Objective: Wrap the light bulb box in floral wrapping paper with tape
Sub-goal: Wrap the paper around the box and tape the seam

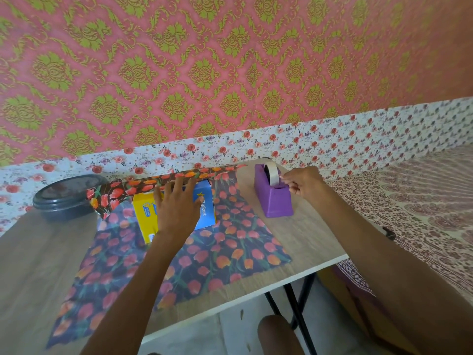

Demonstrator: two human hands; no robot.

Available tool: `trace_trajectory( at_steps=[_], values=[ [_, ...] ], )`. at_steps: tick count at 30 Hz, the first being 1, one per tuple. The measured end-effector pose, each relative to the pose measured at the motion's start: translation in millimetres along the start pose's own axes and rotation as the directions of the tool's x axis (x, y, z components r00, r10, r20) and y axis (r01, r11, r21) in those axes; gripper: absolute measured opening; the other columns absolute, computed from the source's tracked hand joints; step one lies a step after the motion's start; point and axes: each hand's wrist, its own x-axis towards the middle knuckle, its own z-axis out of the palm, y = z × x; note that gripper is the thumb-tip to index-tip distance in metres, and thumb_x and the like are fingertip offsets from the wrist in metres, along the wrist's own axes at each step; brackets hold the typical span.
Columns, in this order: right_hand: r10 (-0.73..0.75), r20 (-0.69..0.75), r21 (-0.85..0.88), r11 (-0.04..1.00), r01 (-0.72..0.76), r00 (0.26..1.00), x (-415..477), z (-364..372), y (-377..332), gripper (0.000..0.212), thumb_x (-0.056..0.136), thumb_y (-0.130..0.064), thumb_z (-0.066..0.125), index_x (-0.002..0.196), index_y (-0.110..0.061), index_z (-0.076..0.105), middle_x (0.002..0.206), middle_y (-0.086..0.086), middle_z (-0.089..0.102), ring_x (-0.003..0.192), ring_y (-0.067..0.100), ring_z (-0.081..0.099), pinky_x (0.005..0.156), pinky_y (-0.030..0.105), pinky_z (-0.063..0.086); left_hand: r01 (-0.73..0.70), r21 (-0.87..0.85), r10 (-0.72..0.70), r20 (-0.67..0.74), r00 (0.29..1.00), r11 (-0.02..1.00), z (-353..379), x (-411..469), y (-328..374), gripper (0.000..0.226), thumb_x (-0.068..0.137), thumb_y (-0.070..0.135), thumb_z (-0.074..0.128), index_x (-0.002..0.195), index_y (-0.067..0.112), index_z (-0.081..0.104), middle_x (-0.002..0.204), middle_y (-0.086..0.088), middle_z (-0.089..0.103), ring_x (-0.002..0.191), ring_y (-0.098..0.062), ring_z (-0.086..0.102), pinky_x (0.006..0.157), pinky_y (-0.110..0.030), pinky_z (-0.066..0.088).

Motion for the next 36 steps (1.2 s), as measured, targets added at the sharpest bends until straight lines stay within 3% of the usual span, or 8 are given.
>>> trace_trajectory(
  at_steps=[5,7,9,11,18,22,28,36],
  values=[
    [-0.082,-0.006,-0.203,0.976,0.079,0.997,10.6,0.5,-9.2,0.019,0.080,0.000,0.077,0.097,0.007,0.072,0.082,0.015,0.072,0.057,0.013,0.057,0.084,0.034,0.059,-0.001,0.010,0.001,0.000,1.000,1.000,1.1,1.0,0.1,0.053,0.098,0.044,0.050,0.146,0.022,0.039,0.149,-0.008,0.037,0.135,-0.034,0.037,0.115,-0.055,0.020],
    [-0.045,0.061,-0.261,0.963,0.060,0.997,5.0,-1.2,-12.3,0.007,0.082,-0.001,0.076,0.085,0.003,0.071,0.066,0.009,0.062,0.053,0.011,0.052,0.069,0.025,0.060,-0.002,0.010,0.002,-0.002,1.000,1.000,1.7,1.0,-0.4,0.053,0.098,0.043,0.051,0.145,0.021,0.040,0.147,-0.008,0.040,0.134,-0.034,0.039,0.115,-0.055,0.022],
    [0.007,0.111,-0.277,0.960,0.024,0.994,-6.7,-4.5,-13.0,0.020,0.087,-0.002,0.072,0.071,-0.006,0.060,0.059,0.003,0.049,0.051,0.007,0.044,0.041,0.015,0.048,-0.003,0.010,0.003,-0.001,1.000,1.000,1.7,1.0,-0.9,0.053,0.097,0.042,0.053,0.144,0.021,0.041,0.146,-0.009,0.041,0.133,-0.034,0.039,0.115,-0.056,0.023],
    [0.040,0.139,-0.265,0.964,-0.002,0.989,-12.8,-5.7,-9.9,0.022,0.091,-0.003,0.067,0.072,-0.009,0.056,0.059,0.000,0.045,0.051,0.005,0.041,0.037,0.014,0.042,-0.004,0.013,0.004,-0.001,1.000,1.000,1.6,1.1,-0.6,0.053,0.097,0.041,0.054,0.144,0.020,0.041,0.146,-0.010,0.041,0.133,-0.035,0.039,0.114,-0.056,0.022],
    [0.075,0.208,0.076,0.993,-0.093,0.975,-20.4,-9.3,9.1,0.013,0.093,-0.002,0.062,0.082,-0.005,0.056,0.071,0.004,0.052,0.058,0.008,0.042,0.080,0.032,0.056,-0.004,0.018,0.004,-0.014,1.000,1.000,5.0,1.0,-2.2,0.053,0.096,0.041,0.054,0.143,0.019,0.043,0.146,-0.010,0.042,0.132,-0.036,0.040,0.114,-0.056,0.023],
    [0.078,0.233,0.212,0.969,-0.129,0.969,-23.2,-5.4,11.4,0.012,0.094,-0.001,0.061,0.085,-0.004,0.054,0.076,0.006,0.049,0.057,0.009,0.036,0.099,0.049,0.049,-0.005,0.021,0.006,-0.018,1.000,1.000,5.4,1.5,-1.9,0.054,0.096,0.043,0.054,0.143,0.020,0.043,0.145,-0.010,0.042,0.132,-0.035,0.040,0.113,-0.056,0.025],
    [0.054,0.255,0.352,0.925,-0.145,0.965,-12.5,-2.2,28.2,0.008,0.090,0.005,0.064,0.085,0.002,0.057,0.070,0.004,0.044,0.055,0.007,0.031,0.094,0.055,0.051,-0.013,0.026,0.013,-0.025,1.000,1.000,6.0,1.2,-2.8,0.053,0.097,0.043,0.054,0.143,0.020,0.043,0.144,-0.010,0.043,0.131,-0.035,0.041,0.113,-0.056,0.025],
    [-0.017,0.271,0.443,0.890,-0.109,0.963,-15.2,-2.4,44.3,0.009,0.085,0.015,0.061,0.081,0.007,0.060,0.064,0.009,0.055,0.053,0.009,0.037,0.093,0.056,0.052,-0.019,0.032,0.020,-0.038,0.999,0.999,5.7,0.3,-2.8,0.053,0.096,0.042,0.056,0.142,0.019,0.045,0.144,-0.011,0.044,0.130,-0.036,0.043,0.112,-0.056,0.027]
  ],
)
